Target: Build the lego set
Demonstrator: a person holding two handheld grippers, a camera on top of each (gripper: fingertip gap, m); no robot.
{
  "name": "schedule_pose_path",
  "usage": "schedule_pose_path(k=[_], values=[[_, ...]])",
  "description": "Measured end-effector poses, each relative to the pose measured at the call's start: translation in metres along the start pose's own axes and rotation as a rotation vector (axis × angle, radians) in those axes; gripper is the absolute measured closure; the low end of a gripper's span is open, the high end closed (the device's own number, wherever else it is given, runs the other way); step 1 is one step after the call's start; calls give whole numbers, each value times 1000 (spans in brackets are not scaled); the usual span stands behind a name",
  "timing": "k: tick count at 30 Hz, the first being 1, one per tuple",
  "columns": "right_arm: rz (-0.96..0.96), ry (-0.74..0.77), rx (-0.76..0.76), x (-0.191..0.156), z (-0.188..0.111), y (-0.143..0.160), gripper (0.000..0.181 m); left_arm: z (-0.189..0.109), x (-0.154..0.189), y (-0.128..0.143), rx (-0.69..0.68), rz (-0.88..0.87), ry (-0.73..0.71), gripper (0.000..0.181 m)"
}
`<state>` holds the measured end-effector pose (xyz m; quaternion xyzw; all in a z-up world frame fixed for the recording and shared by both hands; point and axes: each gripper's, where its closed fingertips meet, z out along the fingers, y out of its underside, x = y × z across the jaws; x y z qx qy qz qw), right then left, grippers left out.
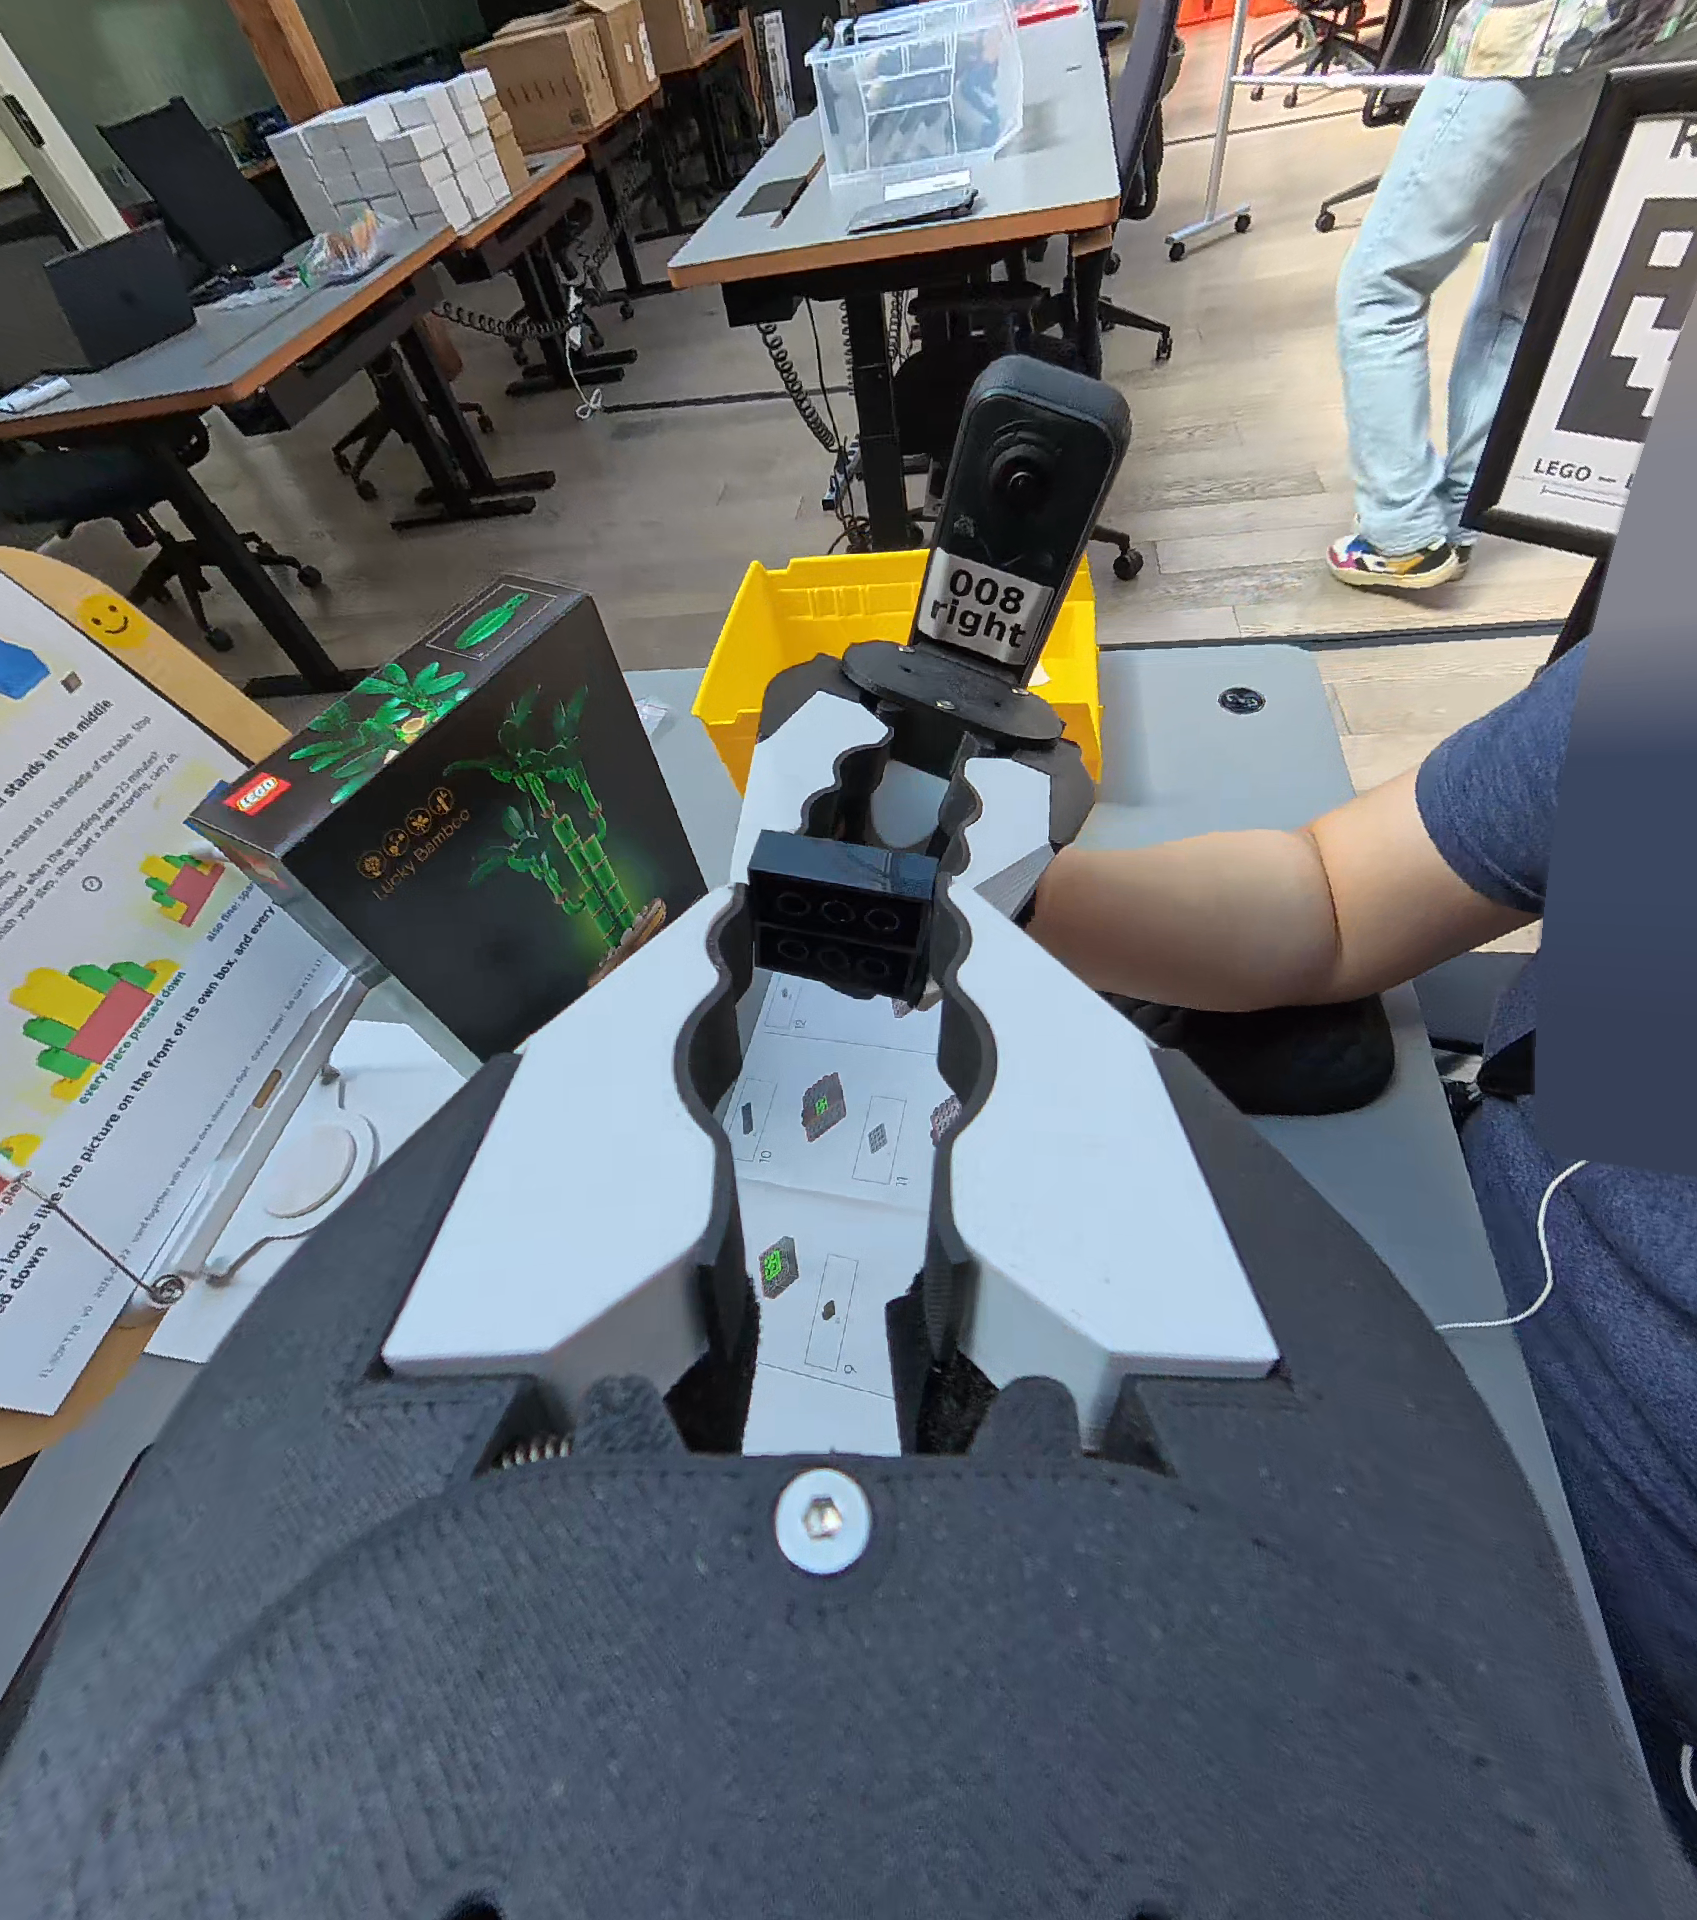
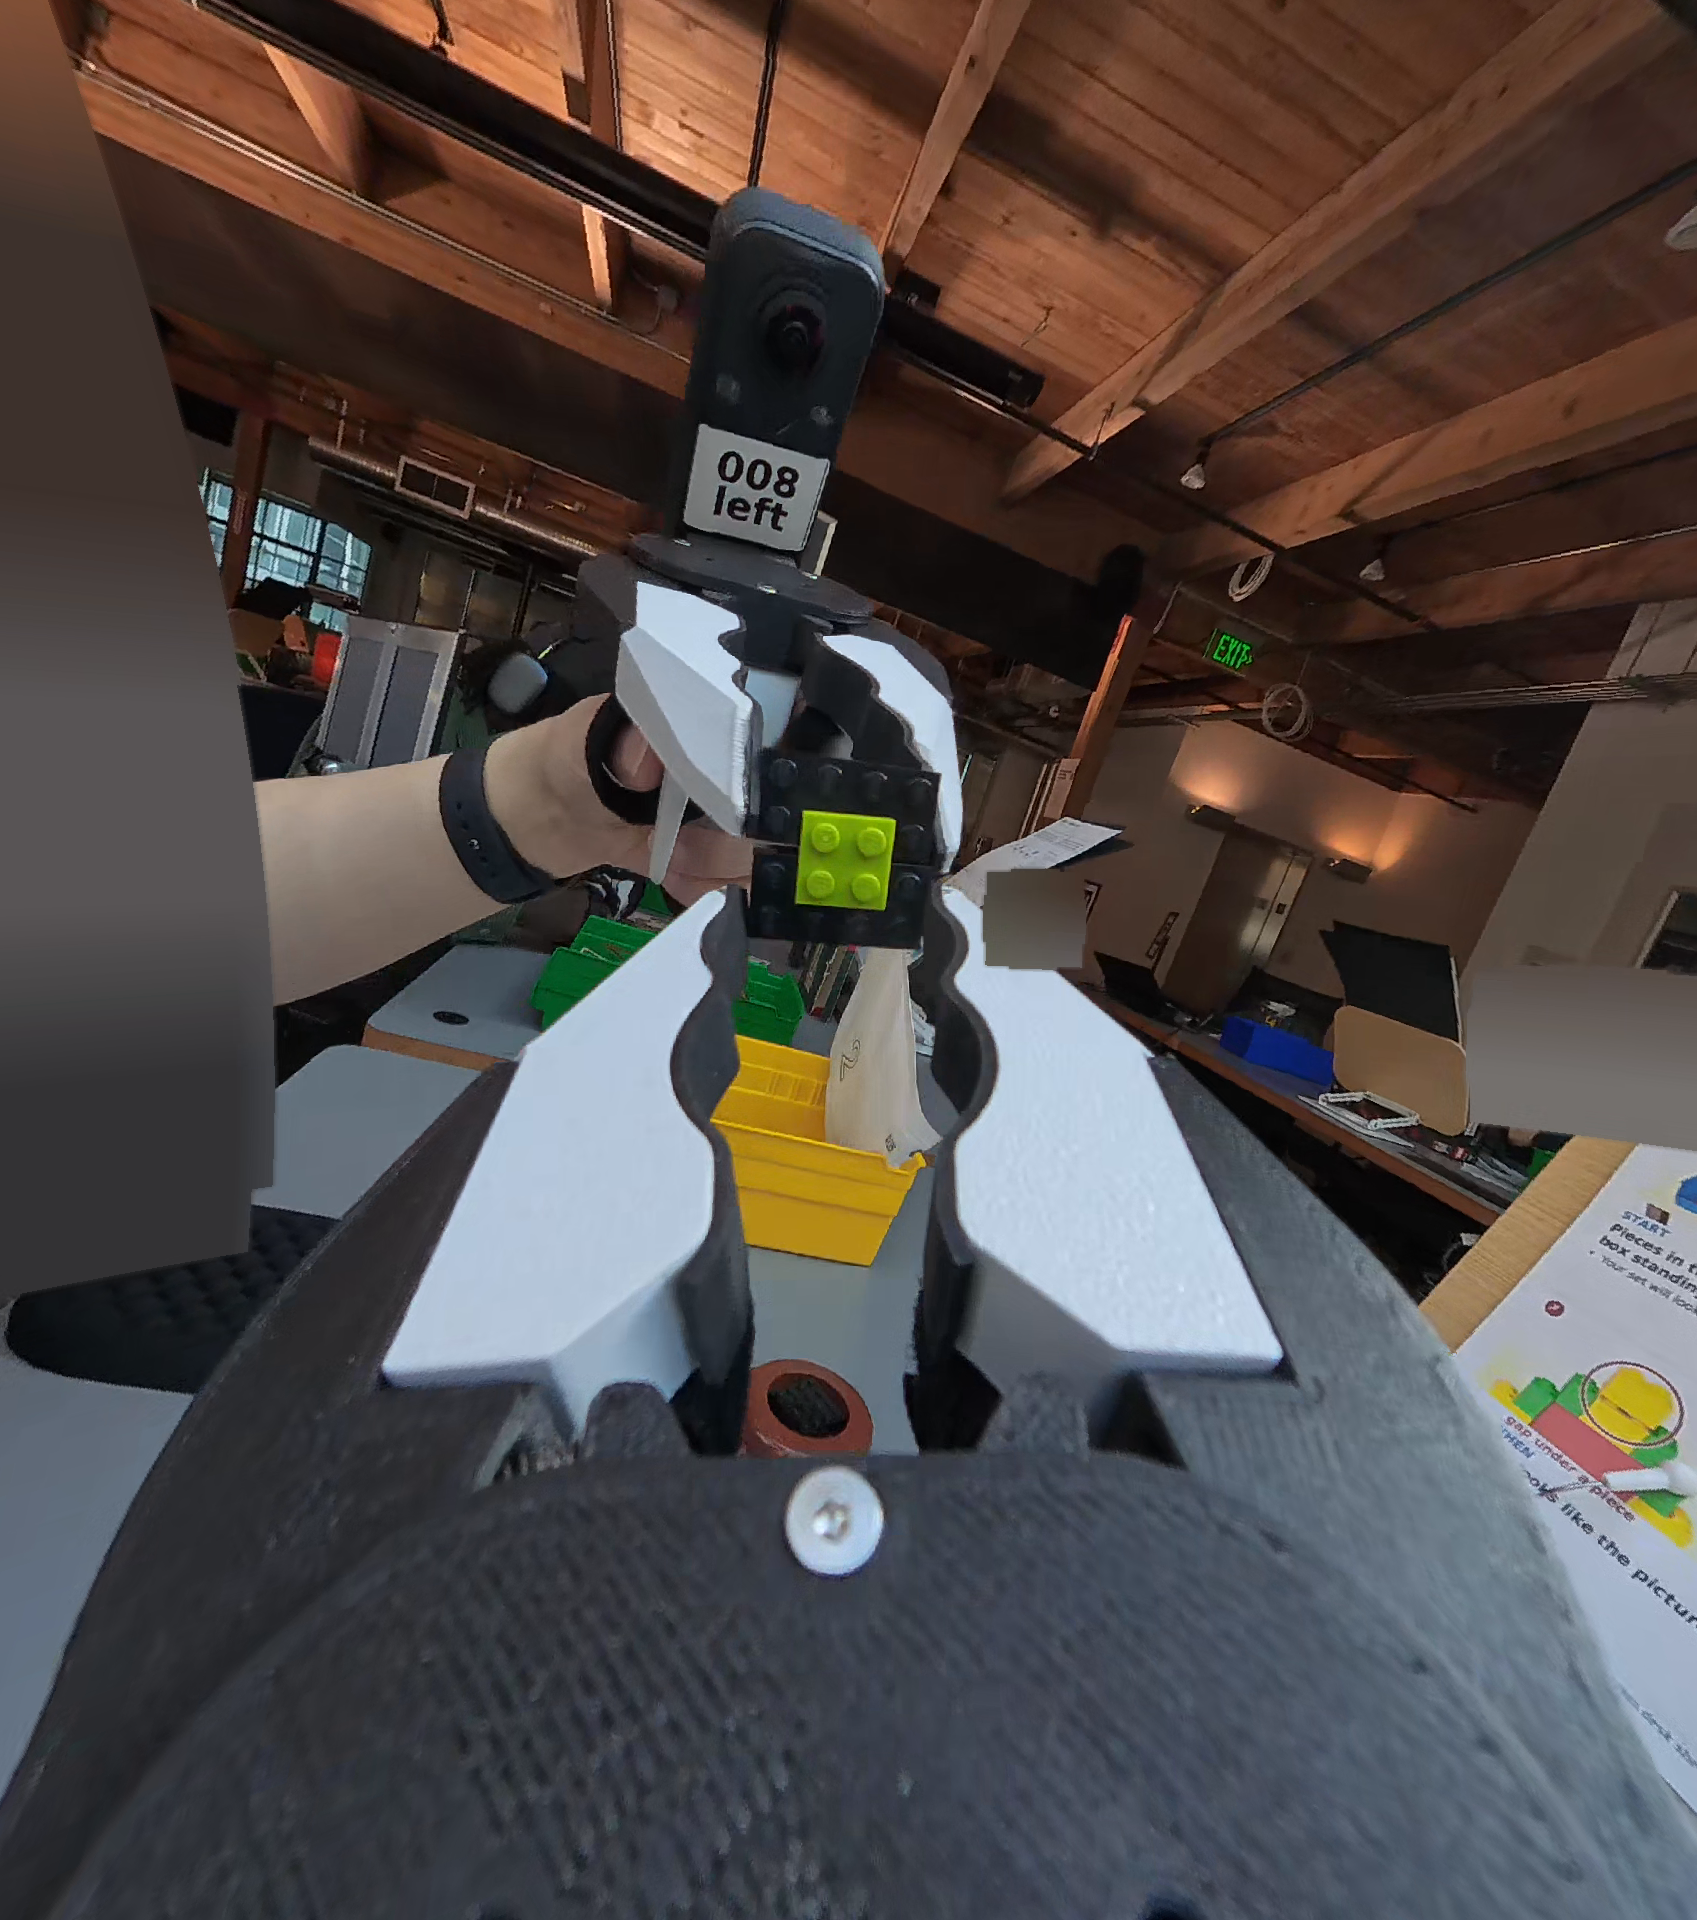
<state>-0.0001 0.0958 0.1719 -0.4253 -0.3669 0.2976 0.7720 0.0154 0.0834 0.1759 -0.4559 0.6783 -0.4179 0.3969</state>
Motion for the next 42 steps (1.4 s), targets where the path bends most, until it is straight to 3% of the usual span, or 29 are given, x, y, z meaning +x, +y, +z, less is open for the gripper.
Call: schedule_pose_path(k=[11,42], values=[[21,57,34,9,-9,-20,149,12,0,-22,-22,25,9,149],[45,105,93,18,-14,-27,149,19,-2,-27,-47,18,-21,141]])
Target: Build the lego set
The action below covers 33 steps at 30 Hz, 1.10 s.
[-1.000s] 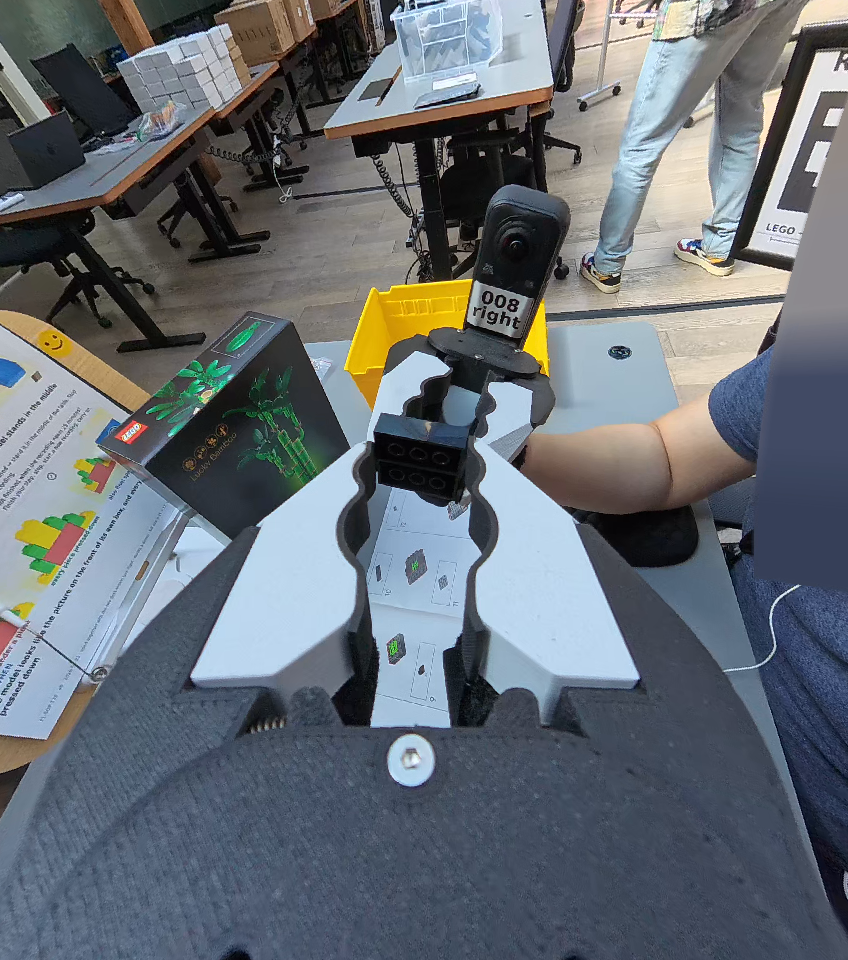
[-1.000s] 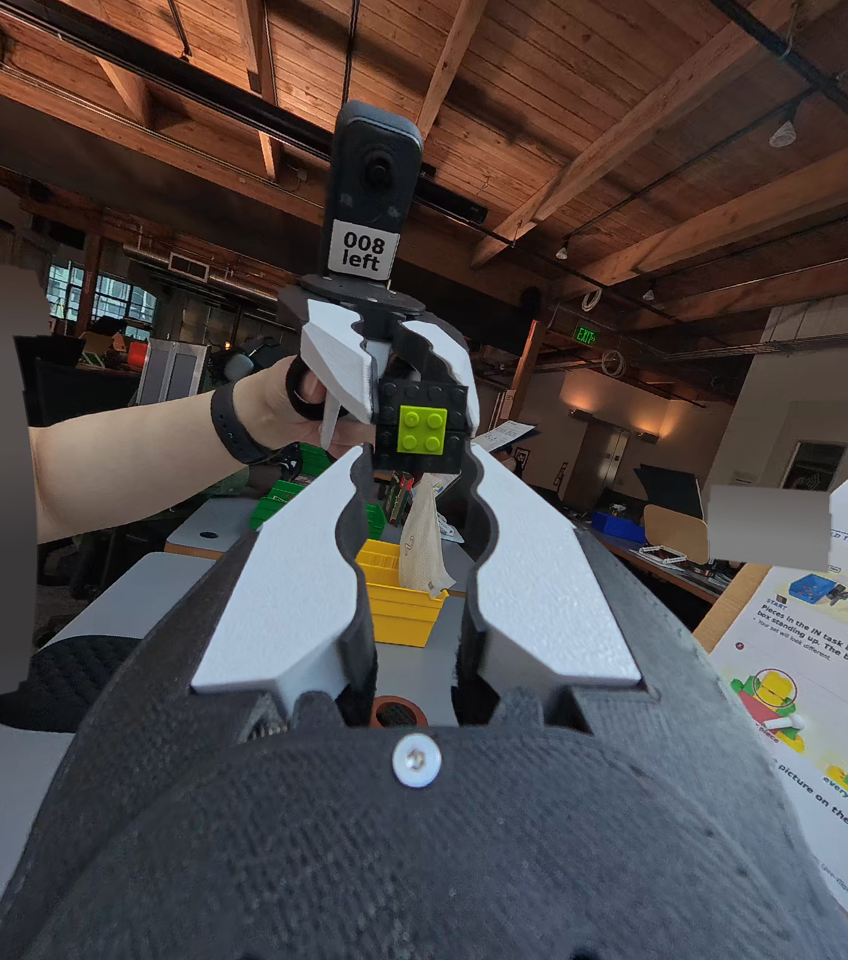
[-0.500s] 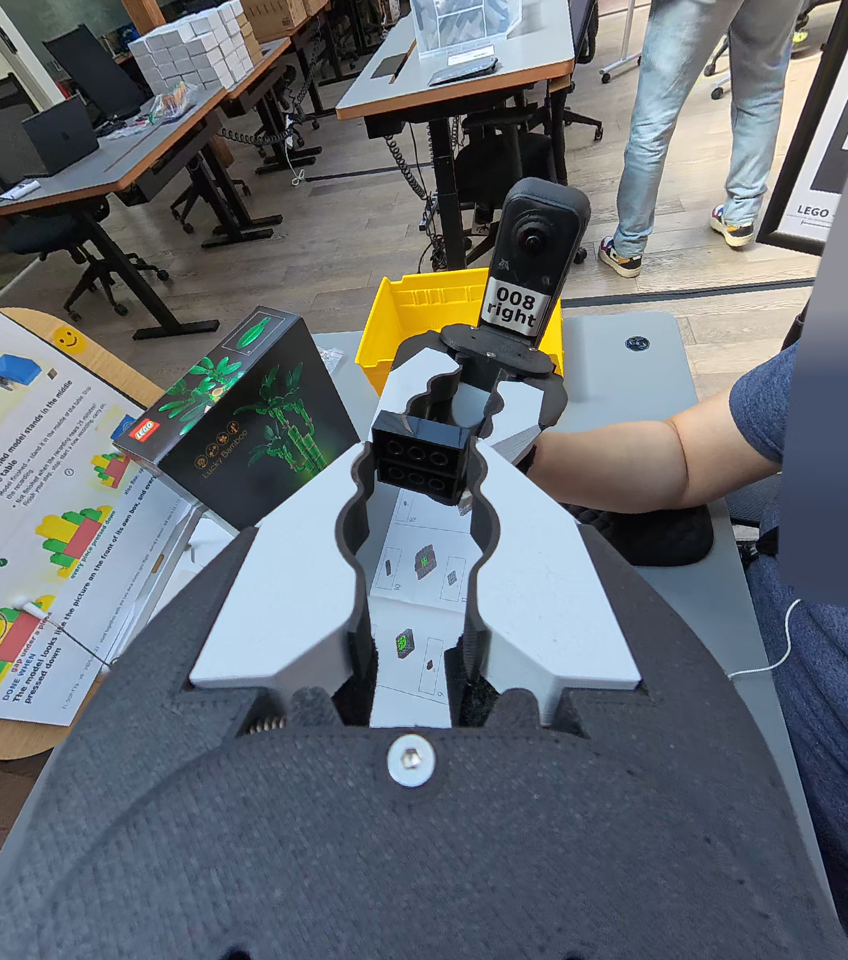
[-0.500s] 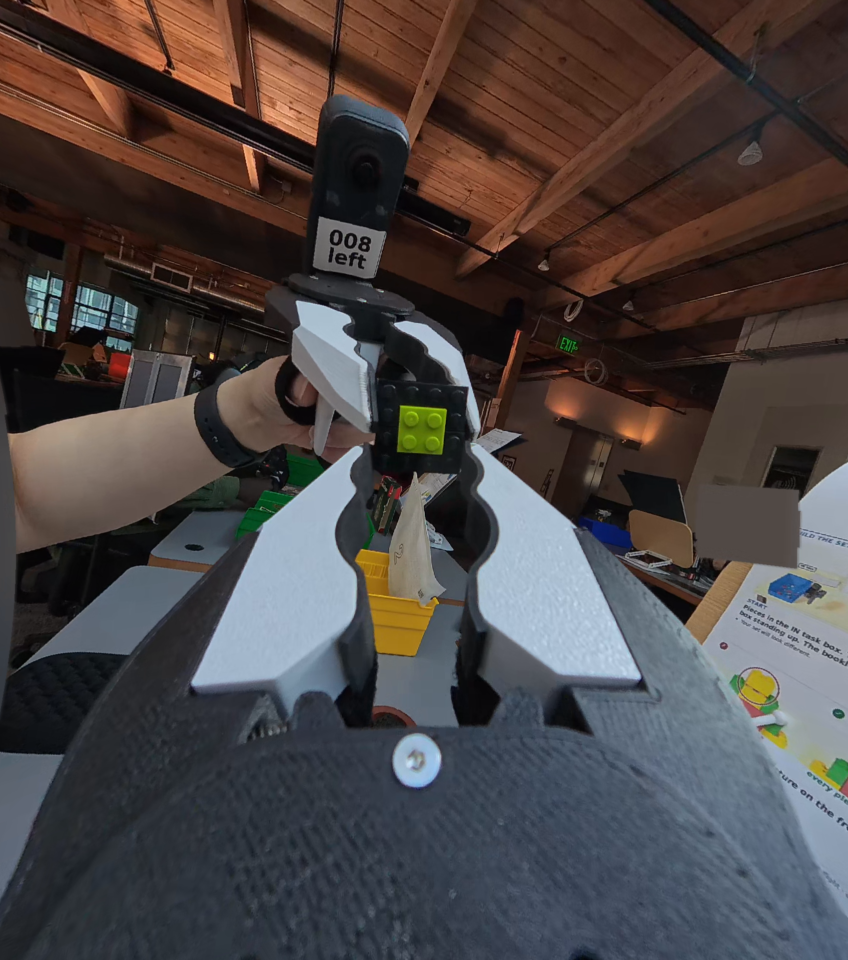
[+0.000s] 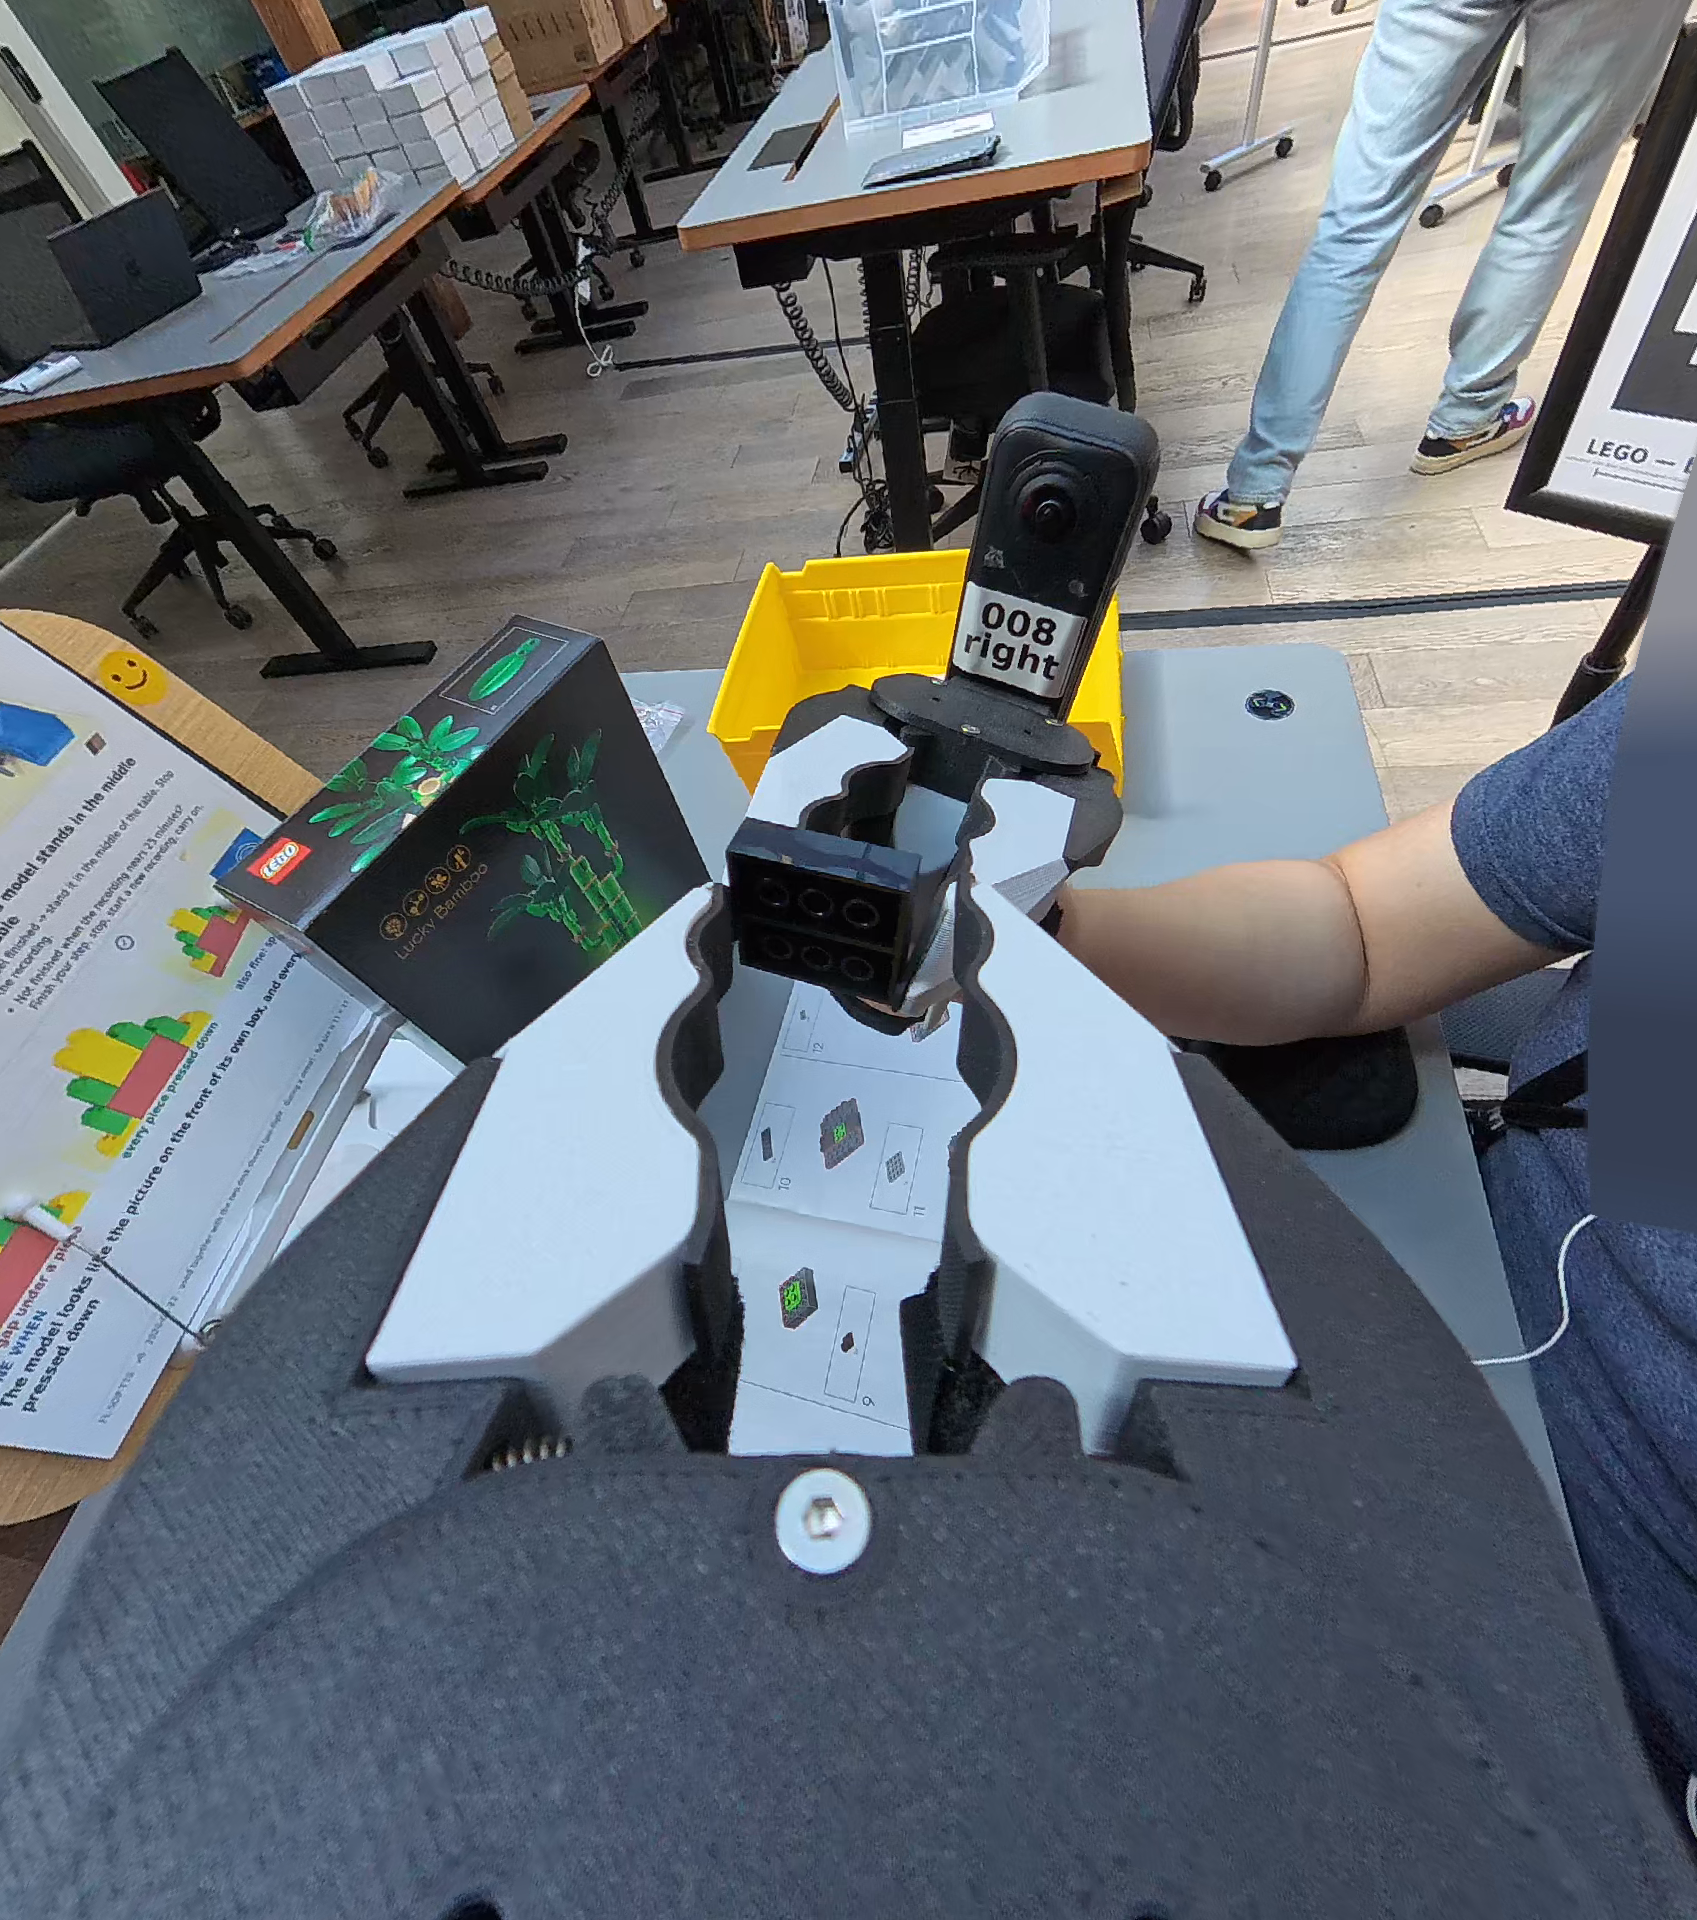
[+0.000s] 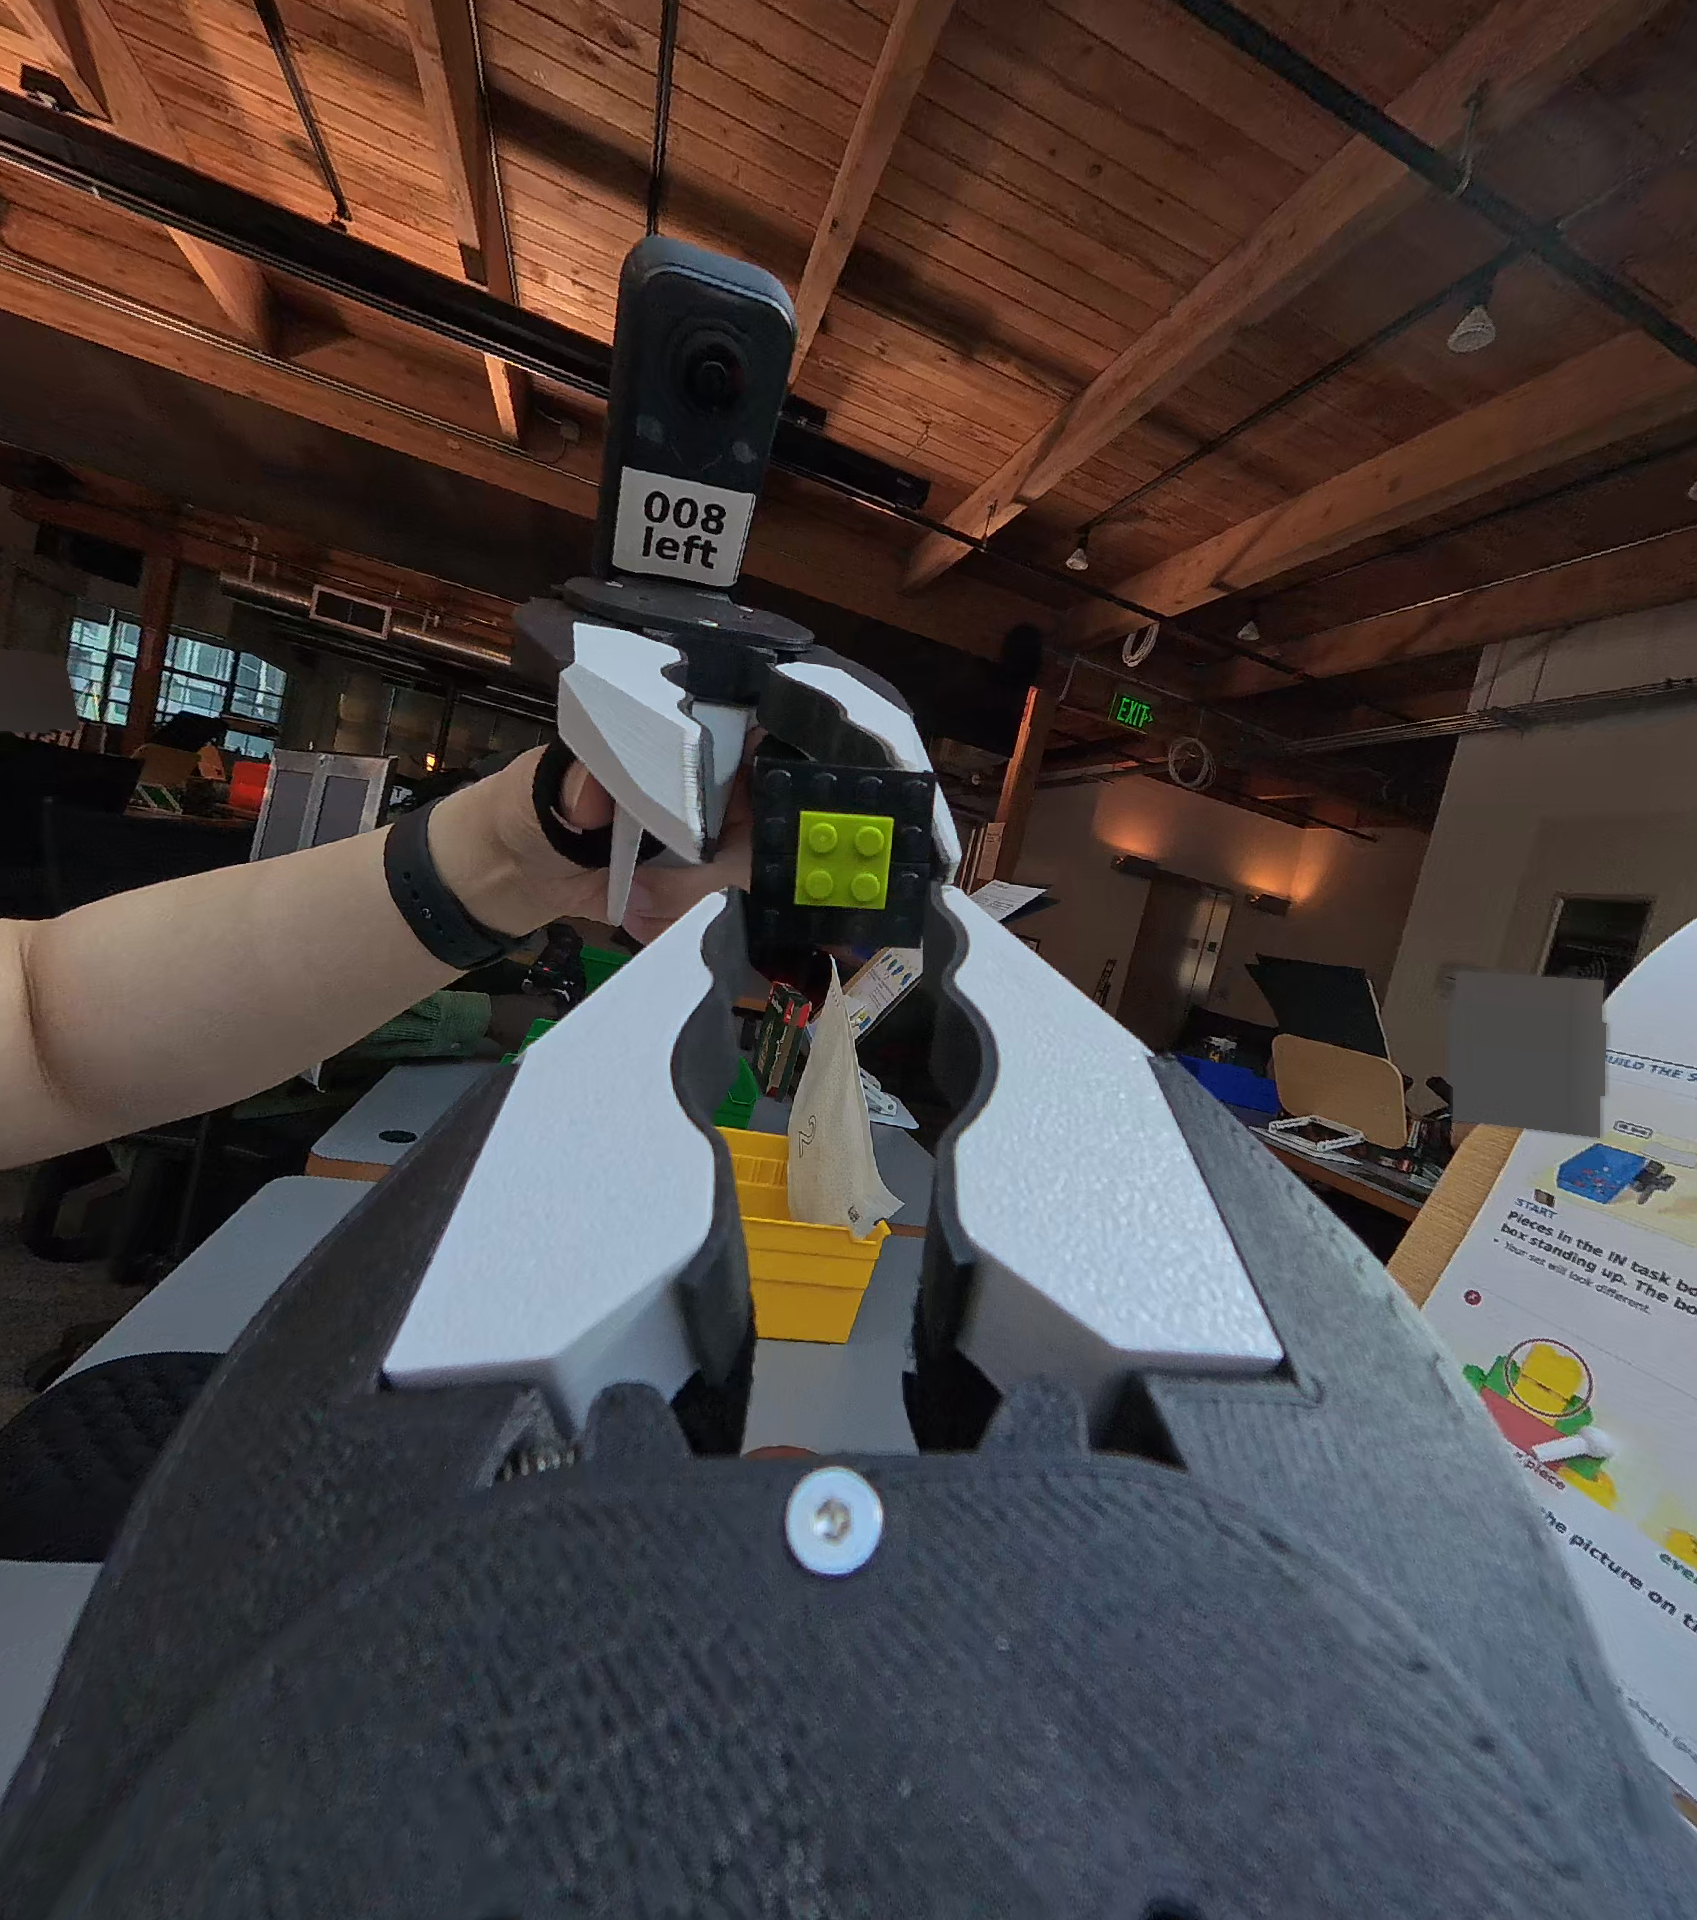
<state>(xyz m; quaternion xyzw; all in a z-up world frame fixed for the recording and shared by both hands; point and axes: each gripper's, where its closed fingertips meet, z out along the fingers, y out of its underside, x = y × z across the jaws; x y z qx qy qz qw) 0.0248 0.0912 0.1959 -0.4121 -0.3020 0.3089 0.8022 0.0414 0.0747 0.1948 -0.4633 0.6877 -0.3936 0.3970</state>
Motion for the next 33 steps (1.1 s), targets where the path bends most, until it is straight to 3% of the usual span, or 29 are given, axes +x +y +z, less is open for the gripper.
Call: schedule_pose_path(k=[16,21,25,27,30,33], values=[[13,25,32,8,-5,-5,149,-5,-2,-4,10,-36,-28,128],[-13,79,37,16,-9,-6,149,-15,-11,-13,52,-124,-101,117],[-78,173,24,25,-12,-5,149,-21,-29,-39,84,-293,-179,120],[-104,218,19,29,-13,-4,148,-16,-35,-51,52,-400,-176,129],[-132,274,-2,35,-15,-2,148,0,-41,-50,-94,-521,-200,128],[-132,322,-13,43,-18,-1,149,6,-49,-33,-317,-476,-330,120]])
